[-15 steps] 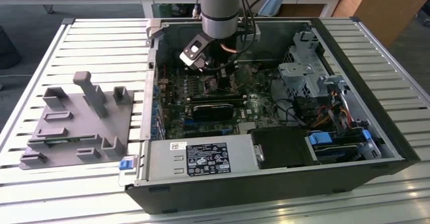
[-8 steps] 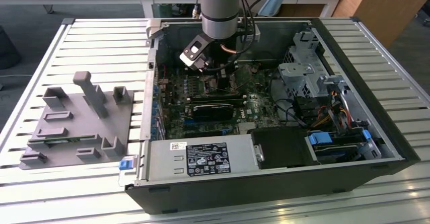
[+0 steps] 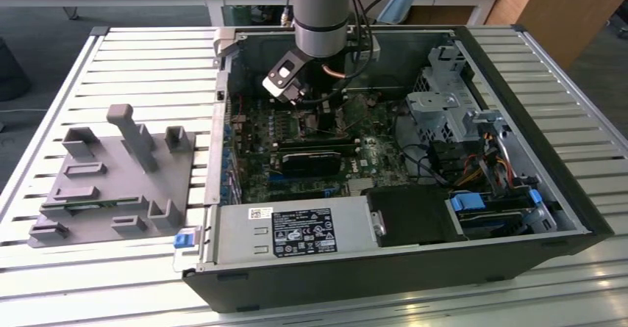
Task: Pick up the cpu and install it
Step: 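Place the cpu into insertion slot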
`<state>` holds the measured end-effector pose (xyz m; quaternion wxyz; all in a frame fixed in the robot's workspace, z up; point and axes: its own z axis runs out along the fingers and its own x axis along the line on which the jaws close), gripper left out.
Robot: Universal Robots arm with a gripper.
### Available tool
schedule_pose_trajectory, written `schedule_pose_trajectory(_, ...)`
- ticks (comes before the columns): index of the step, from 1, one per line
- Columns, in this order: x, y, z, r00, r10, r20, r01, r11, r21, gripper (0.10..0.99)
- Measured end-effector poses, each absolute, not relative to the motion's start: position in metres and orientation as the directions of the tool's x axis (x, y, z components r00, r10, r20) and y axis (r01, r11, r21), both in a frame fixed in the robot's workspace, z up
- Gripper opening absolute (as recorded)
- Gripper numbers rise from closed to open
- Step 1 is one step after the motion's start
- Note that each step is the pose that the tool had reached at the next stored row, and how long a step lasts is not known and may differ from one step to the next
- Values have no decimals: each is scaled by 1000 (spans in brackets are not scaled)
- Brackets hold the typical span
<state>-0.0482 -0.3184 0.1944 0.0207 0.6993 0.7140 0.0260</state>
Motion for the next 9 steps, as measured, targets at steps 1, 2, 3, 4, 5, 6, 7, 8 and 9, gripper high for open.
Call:
schedule_pose_trajectory(1, -48, -318, 194, -21, 1000, 7, 998, 21, 66, 608)
schedule_pose_trajectory(2, -48, -318, 195, -21, 1000, 7, 998, 21, 66, 608)
schedule_pose_trajectory(3, -48, -318, 197, -21, 1000, 7, 998, 21, 66, 608)
schedule_pose_trajectory(4, -48, -318, 199, -21, 1000, 7, 998, 20, 66, 608)
schedule_pose_trajectory(5, -48, -318, 202, -21, 1000, 7, 998, 20, 66, 592)
schedule_pose_trajectory(6, -48, -318, 204, -21, 1000, 7, 998, 20, 66, 529)
schedule_pose_trajectory(7, -48, -318, 206, -21, 1000, 7, 998, 20, 66, 471)
schedule_pose_trajectory(8, -48, -318, 207, -21, 1000, 7, 998, 20, 66, 471)
schedule_pose_trajectory(9, -48, -318, 208, -21, 1000, 7, 998, 21, 66, 412)
